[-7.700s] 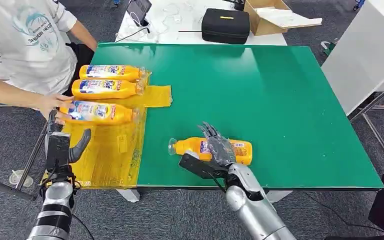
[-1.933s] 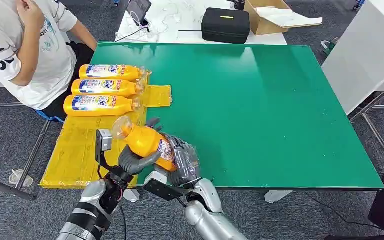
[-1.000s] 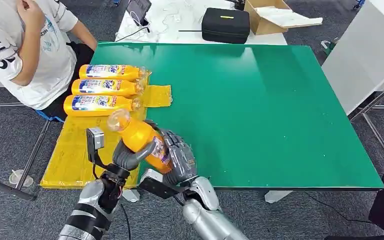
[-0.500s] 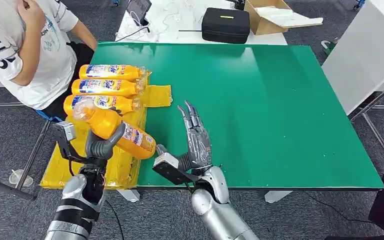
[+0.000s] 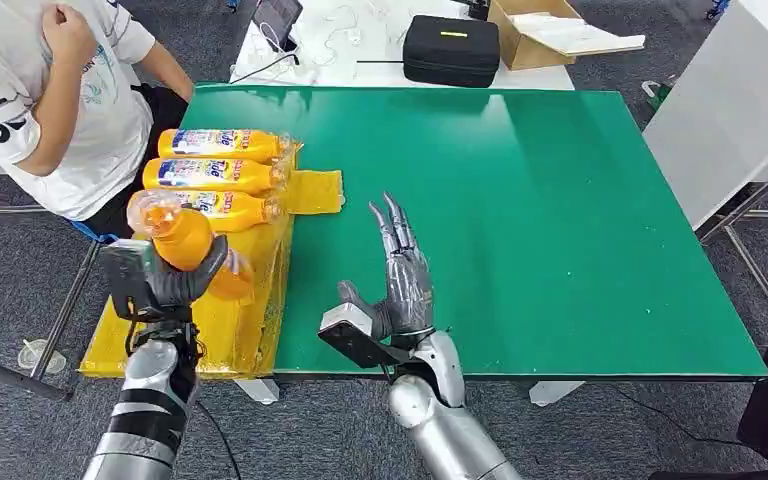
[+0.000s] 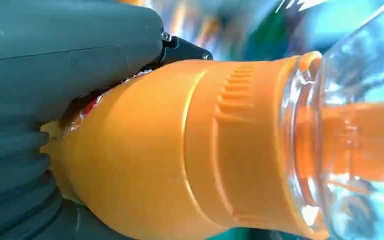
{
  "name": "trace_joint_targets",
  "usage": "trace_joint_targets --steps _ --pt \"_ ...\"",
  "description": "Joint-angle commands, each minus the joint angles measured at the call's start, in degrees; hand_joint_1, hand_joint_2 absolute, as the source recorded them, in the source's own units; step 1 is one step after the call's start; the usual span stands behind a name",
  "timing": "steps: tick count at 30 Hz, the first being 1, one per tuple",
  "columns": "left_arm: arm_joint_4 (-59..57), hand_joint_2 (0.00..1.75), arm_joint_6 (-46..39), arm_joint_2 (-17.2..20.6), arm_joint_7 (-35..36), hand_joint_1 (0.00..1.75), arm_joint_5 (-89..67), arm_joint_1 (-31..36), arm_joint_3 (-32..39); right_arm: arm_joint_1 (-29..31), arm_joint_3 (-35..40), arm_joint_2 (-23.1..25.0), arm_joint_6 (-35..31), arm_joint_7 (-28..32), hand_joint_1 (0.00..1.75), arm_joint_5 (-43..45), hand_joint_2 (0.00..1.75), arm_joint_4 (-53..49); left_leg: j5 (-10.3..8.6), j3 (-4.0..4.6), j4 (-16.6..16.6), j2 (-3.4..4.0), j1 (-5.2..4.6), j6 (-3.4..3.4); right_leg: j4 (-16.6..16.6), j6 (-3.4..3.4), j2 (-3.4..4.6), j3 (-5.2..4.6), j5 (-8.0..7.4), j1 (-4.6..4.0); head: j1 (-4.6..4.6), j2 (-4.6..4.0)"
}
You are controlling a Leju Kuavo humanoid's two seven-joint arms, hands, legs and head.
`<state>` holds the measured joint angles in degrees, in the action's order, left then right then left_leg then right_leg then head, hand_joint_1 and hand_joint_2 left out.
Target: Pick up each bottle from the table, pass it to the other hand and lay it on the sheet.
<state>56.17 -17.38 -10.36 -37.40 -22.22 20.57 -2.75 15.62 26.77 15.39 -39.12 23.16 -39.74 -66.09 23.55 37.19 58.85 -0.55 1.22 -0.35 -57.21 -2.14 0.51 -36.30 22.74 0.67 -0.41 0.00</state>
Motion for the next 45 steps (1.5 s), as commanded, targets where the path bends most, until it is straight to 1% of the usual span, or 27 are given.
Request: trace_joint_targets --steps 1,2,3,4,6,7,8,9,10,11,12,13,14,15,16,17,18,19,20,34,35,36,37,40,41,44,45 --pt "-13.8 1.75 -22.6 10.5 8.3 1.75 -43.6 11.2 -14.2 0.6 -2.9 -0.5 -0.9 7.0 0.00 1.6 0.00 -8.6 0.03 -0.27 0.0 -0.13 -0.01 0.06 0.0 0.13 -0.24 0.30 0.12 -0.03 0.00 0.00" --pt "-14.1 1.75 -22.6 10.9 8.6 1.75 -47.3 11.2 -13.7 0.4 -3.1 -0.8 -0.9 7.2 0.00 2.7 0.00 -9.0 0.02 -0.21 0.0 -0.08 -0.02 0.04 0.0 0.09 -0.14 0.23 0.07 -0.01 0.00 0.00" --pt "-17.1 1.75 -22.6 12.1 9.6 1.75 -51.6 12.7 -15.7 0.5 -2.9 -1.7 -0.9 7.4 0.00 3.8 0.00 -9.1 0.04 -0.31 0.0 -0.07 -0.02 0.06 0.0 0.11 -0.15 0.32 0.09 -0.02 0.00 0.02" --pt "-16.8 1.75 -22.6 12.6 9.6 1.75 -52.5 12.6 -15.5 0.3 -3.1 -1.9 -0.9 7.7 0.00 4.1 0.00 -9.1 0.06 -0.42 -0.1 0.01 -0.02 0.08 0.0 0.13 -0.10 0.42 0.09 -0.03 -0.02 0.00" --pt "-20.0 1.75 -22.6 14.6 10.9 1.75 -56.3 13.9 -18.8 0.1 -3.0 -2.6 -0.9 8.1 0.00 5.4 0.00 -8.7 0.01 -0.20 -0.1 -0.03 -0.01 0.05 0.0 0.06 -0.08 0.23 0.03 -0.01 0.02 0.00" --pt "-21.9 1.75 -22.6 15.4 11.4 1.75 -57.3 14.6 -20.4 -0.1 -3.1 -2.8 -0.9 8.3 0.00 5.5 0.00 -8.7 0.03 -0.31 -0.1 -0.01 0.00 0.07 0.1 0.09 -0.09 0.33 0.04 -0.03 0.00 0.00" --pt "-22.3 1.75 -22.4 15.8 9.3 1.75 -54.2 14.6 -20.6 -0.2 -3.0 -2.9 -0.9 8.3 0.00 5.6 0.00 -8.6 0.01 -0.23 -0.1 0.04 0.00 0.04 0.1 0.07 -0.02 0.22 0.00 -0.03 0.00 0.00" --pt "-22.0 1.75 -21.5 15.9 8.3 1.75 -51.9 14.3 -20.9 -0.3 -3.1 -2.9 -0.9 8.3 0.00 5.6 0.00 -8.8 0.06 -0.36 -0.1 0.11 0.00 0.07 0.1 0.10 0.00 0.33 0.03 -0.04 0.00 0.00" --pt "-21.2 1.75 -21.1 16.1 8.3 1.75 -51.5 13.8 -21.2 -0.5 -3.0 -2.9 -0.9 8.3 0.00 5.6 0.00 -8.9 0.04 -0.25 -0.1 0.08 0.01 0.04 0.1 0.08 -0.01 0.23 0.02 -0.04 0.02 0.00" --pt "-20.8 1.75 -20.4 16.1 8.5 1.75 -51.2 13.6 -21.5 -0.5 -3.0 -2.9 -0.9 8.2 0.00 5.5 0.00 -9.0 0.05 -0.34 -0.1 0.07 0.00 0.06 0.1 0.09 -0.04 0.31 0.05 -0.03 0.00 0.00" --pt "-19.9 1.75 -18.4 17.0 8.9 1.75 -51.0 13.5 -23.2 -0.7 -3.3 -2.8 -0.9 8.2 0.00 5.3 0.00 -9.4 0.04 -0.21 0.0 0.10 0.01 0.03 0.0 0.07 0.02 0.18 0.01 -0.03 0.02 0.00" --pt "-19.3 1.75 -15.7 17.5 9.5 1.75 -49.9 13.5 -24.1 -0.9 -3.3 -2.9 -0.9 7.9 0.00 5.5 0.00 -9.7 0.08 -0.32 -0.1 0.11 0.01 0.05 0.0 0.10 0.01 0.27 0.05 -0.05 0.00 0.00" --pt "-18.4 1.75 -12.6 17.6 7.6 1.75 -46.1 13.1 -23.7 -1.0 -3.0 -3.2 -0.9 7.7 0.00 5.7 0.00 -10.1 0.05 -0.20 0.0 0.11 0.01 0.03 0.0 0.08 0.03 0.15 0.03 -0.04 0.00 0.00" --pt "-18.3 1.75 -11.0 17.7 7.2 1.75 -44.9 12.9 -23.7 -1.0 -2.9 -3.2 -0.9 7.6 0.00 5.7 0.00 -10.2 0.10 -0.32 0.0 0.05 0.01 0.06 0.0 0.11 -0.06 0.29 0.10 -0.05 0.00 0.00" --pt "-19.1 1.75 -7.6 18.5 7.8 1.75 -44.7 13.6 -25.1 -1.1 -2.6 -3.5 -0.9 7.3 0.00 6.2 0.00 -10.7 0.04 -0.20 0.0 0.05 0.01 0.05 0.0 0.07 -0.04 0.17 0.05 -0.04 0.02 0.00" --pt "-20.7 1.75 -4.7 18.9 8.3 1.75 -43.6 14.4 -25.7 -1.0 -2.1 -3.9 -0.9 7.0 0.00 6.5 0.00 -10.8 0.08 -0.31 0.0 0.02 0.00 0.06 0.0 0.09 -0.07 0.28 0.10 -0.04 0.00 0.00" --pt "-22.1 1.75 -2.7 19.1 8.0 1.75 -42.5 15.1 -25.9 -1.0 -1.9 -4.1 -0.9 6.8 0.00 6.6 0.00 -10.9 0.02 -0.14 0.0 0.06 0.02 0.04 0.0 0.06 0.00 0.12 0.02 -0.04 0.00 0.00" --pt "-22.2 1.75 -2.7 19.2 7.9 1.75 -42.3 15.2 -25.9 -1.0 -1.9 -4.1 -0.9 6.8 0.00 6.6 0.00 -10.9 0.13 -0.49 0.0 0.08 0.01 0.11 0.0 0.13 -0.06 0.47 0.14 -0.07 0.00 0.00" --pt "-22.3 1.75 -2.8 19.3 7.7 1.75 -42.2 15.2 -25.9 -1.1 -1.9 -4.1 -0.9 6.8 0.00 6.6 0.00 -10.9 0.04 -0.18 0.0 0.07 0.03 0.06 0.0 0.07 -0.01 0.18 0.03 -0.06 0.00 0.00" --pt "-22.3 1.75 -2.8 19.3 7.7 1.75 -42.2 15.2 -25.9 -1.1 -1.9 -4.1 -0.9 6.8 0.00 6.6 0.00 -10.9 0.07 -0.26 0.0 0.09 0.02 0.07 0.0 0.10 -0.01 0.25 0.06 -0.05 0.02 0.00" --pt "-24.0 1.75 0.1 18.8 7.6 1.75 -40.8 16.1 -25.8 -0.8 -1.6 -4.3 -0.8 6.8 0.00 6.7 0.00 -10.6 0.02 -0.12 0.0 0.09 0.03 0.04 0.0 0.07 0.03 0.10 0.01 -0.05 0.02 0.00" --pt "-30.6 1.75 6.6 19.4 6.4 1.75 -37.2 19.2 -25.6 -0.2 -0.9 -4.4 0.0 6.5 0.00 7.7 0.00 -8.6 0.08 -0.27 0.0 0.11 0.03 0.07 0.0 0.10 0.00 0.26 0.06 -0.06 0.02 0.00" --pt "-34.3 1.75 11.8 19.2 7.6 1.75 -37.1 21.4 -26.9 0.6 0.1 -4.1 1.7 6.5 0.00 8.8 0.00 -6.3 0.08 -0.31 0.0 0.02 0.02 0.07 0.0 0.11 -0.09 0.31 0.10 -0.05 0.00 0.00" --pt "-35.3 1.75 11.3 18.9 9.7 1.75 -39.1 22.1 -28.9 0.9 0.4 -4.0 2.2 6.3 0.00 9.2 0.00 -5.3 0.03 -0.16 0.0 0.04 0.05 0.05 0.0 0.08 -0.04 0.16 0.03 -0.07 0.02 0.00" --pt "-36.1 1.75 10.8 18.7 11.4 1.75 -40.2 22.5 -29.7 1.1 0.6 -4.0 2.5 6.3 0.00 9.2 0.00 -4.6 0.06 -0.27 0.0 0.08 0.05 0.07 0.0 0.09 -0.01 0.27 0.04 -0.08 0.00 0.00" --pt "-37.1 1.75 11.2 18.3 12.7 1.75 -40.4 22.4 -30.2 1.4 0.9 -3.9 3.2 6.2 0.00 9.7 0.00 -4.0 0.02 -0.13 0.0 0.05 0.04 0.04 0.0 0.06 -0.01 0.14 0.02 -0.06 0.02 0.00" --pt "-37.3 1.75 10.9 18.2 12.8 1.75 -40.5 22.2 -30.2 1.5 1.0 -3.9 3.3 6.2 0.00 9.8 0.00 -3.8 0.05 -0.23 0.0 0.08 0.02 0.07 0.0 0.07 -0.01 0.23 0.04 -0.05 0.00 0.00"
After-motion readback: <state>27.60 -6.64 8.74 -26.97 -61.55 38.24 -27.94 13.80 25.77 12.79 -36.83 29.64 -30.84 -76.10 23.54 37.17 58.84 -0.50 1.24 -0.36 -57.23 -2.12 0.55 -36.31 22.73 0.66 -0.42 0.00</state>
